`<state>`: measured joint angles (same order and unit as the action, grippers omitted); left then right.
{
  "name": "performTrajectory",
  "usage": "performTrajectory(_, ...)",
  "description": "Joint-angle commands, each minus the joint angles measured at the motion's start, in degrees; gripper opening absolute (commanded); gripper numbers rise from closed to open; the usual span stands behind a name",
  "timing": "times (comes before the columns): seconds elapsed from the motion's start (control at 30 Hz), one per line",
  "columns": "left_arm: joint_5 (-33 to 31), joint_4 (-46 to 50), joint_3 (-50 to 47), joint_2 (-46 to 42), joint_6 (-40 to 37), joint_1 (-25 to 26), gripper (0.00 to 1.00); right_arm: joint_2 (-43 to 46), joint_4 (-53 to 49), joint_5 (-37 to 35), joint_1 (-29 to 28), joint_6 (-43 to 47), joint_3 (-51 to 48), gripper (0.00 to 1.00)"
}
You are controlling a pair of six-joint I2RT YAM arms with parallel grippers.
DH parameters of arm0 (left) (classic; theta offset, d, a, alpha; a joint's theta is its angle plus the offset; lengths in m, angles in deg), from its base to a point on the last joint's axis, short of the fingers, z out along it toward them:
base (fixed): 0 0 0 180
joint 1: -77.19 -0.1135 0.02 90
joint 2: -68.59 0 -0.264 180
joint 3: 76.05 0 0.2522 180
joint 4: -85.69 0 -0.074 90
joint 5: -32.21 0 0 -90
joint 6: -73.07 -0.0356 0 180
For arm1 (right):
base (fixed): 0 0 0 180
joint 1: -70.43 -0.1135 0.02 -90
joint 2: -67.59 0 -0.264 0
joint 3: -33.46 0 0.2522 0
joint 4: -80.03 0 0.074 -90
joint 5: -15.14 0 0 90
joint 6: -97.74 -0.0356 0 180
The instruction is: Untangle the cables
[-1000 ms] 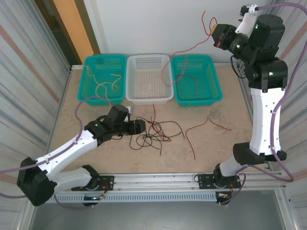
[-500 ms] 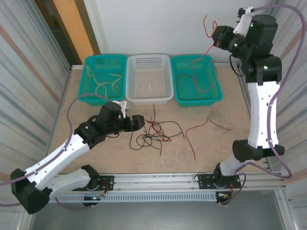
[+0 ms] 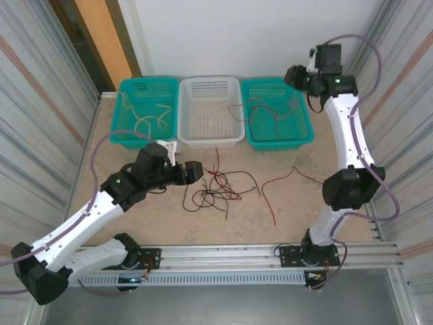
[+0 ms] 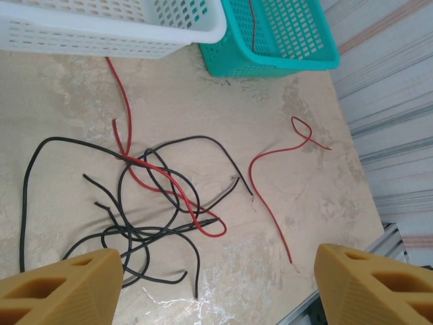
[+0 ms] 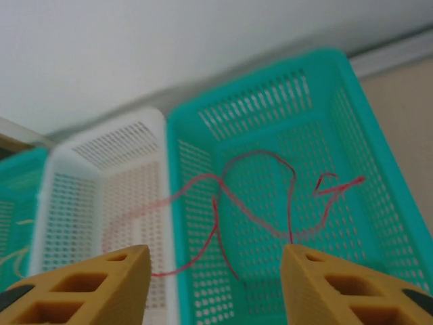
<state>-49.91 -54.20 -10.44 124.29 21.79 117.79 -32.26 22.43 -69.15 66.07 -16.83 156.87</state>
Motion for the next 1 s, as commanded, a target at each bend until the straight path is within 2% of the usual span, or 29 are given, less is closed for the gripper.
performTrajectory(0.0,0.1,-0.7,-0.9,1.1,-1.2,0.4,0.76,10.9,1.8,-6.1,-3.0,-0.3,-13.3,0.58)
performTrajectory(0.23,0.5,-0.3,-1.6,3.0,-0.8,0.3,0.74,28.0,2.4,-12.2,-9.8,-8.3,-39.8,0.65)
performTrajectory(0.47,0.3,0.6,-0.1,5.0,-0.7,0.5,0.73,37.3,-1.3,-20.4,-18.7,-17.7,-54.5,0.66)
performTrajectory(0.77,-0.5,1.0,0.2,6.4,0.0,2.2,0.73,39.3,-0.4,-20.6,-20.6,-20.4,-59.4,0.67)
performTrajectory(0.97,-2.9,2.8,-2.5,3.4,1.2,3.5,0.74,37.9,-0.5,-18.5,-20.6,-21.5,-60.3,0.68)
